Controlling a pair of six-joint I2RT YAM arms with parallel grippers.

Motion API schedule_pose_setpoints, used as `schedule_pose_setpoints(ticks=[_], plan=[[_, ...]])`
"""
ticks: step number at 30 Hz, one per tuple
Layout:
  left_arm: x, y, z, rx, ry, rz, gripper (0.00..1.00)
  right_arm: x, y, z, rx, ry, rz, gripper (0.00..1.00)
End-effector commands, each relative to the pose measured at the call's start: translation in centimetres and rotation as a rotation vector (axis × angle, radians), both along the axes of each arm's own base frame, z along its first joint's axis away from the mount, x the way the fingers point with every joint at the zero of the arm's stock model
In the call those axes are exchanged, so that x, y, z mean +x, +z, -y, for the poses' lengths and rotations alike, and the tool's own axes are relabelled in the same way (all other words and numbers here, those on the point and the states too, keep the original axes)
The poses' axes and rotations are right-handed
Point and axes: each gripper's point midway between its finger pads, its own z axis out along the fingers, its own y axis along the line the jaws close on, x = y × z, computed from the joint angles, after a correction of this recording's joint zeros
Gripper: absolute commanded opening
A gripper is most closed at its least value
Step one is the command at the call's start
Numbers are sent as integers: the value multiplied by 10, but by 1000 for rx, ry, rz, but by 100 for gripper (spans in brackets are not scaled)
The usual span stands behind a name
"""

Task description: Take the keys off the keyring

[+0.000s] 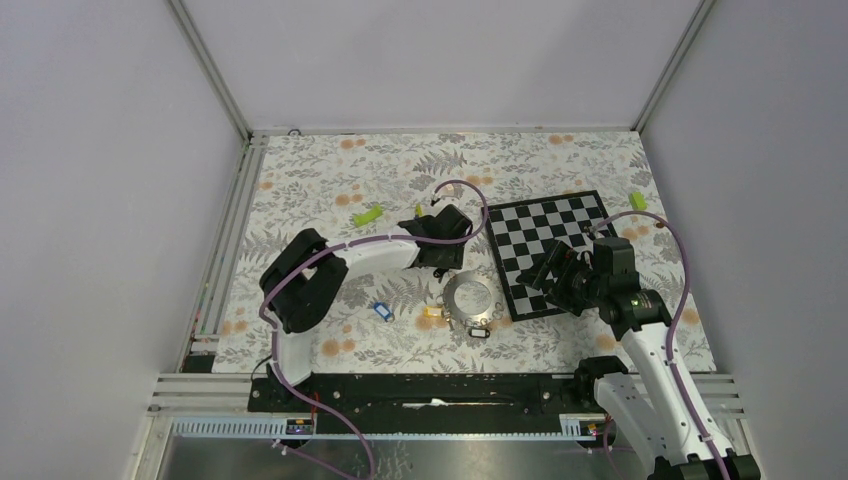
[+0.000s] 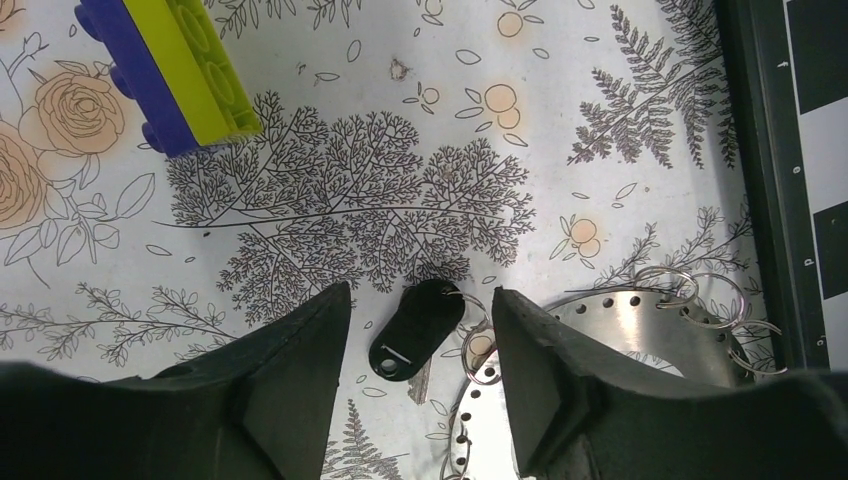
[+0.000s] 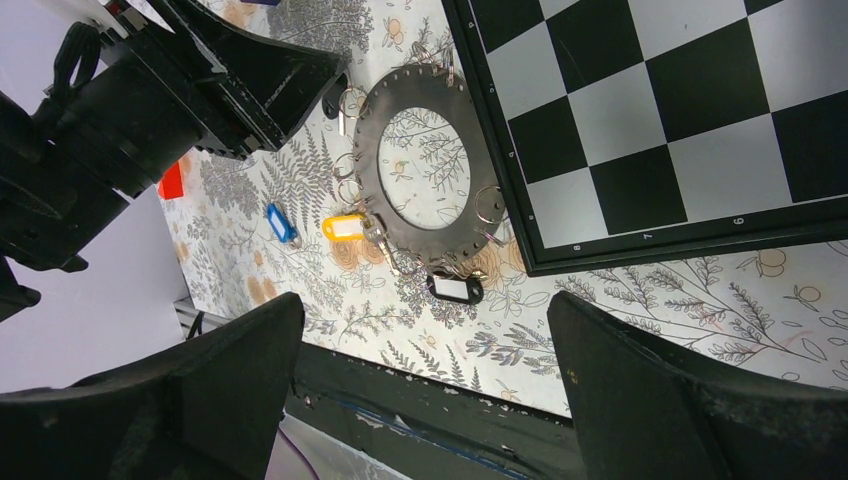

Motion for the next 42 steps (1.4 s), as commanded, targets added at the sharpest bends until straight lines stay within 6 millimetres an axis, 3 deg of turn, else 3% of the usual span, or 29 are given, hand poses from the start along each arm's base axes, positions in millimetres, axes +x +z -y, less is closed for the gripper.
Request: schedule_pose_setpoints(ticks=[1, 12, 18, 25, 31, 38, 40, 42], plan=[[10, 6, 7, -8, -15, 24, 59, 1, -4, 4, -23, -10, 4, 100], [5, -14, 11, 22, -47, -30, 48, -1, -9, 5, -30, -4, -6, 100], [-5, -20, -1, 61, -46, -38, 24, -1, -6, 4, -24, 1, -1, 100], [-12, -9, -18, 81, -38, -10, 0, -2, -8, 4, -21, -7, -4, 100], [-20, 1, -32, 96, -58, 7, 0, -1, -3, 3, -12, -4, 6, 100], [-44, 4, -55, 100, -123, 14, 0, -1, -2, 2, -8, -5, 5, 100], [-42, 13, -62, 115, -125, 49, 5, -1, -2, 2, -7, -3, 4, 99], [-39, 29, -62, 102, -143, 95, 17, -1, -2, 2, -6, -7, 5, 100]])
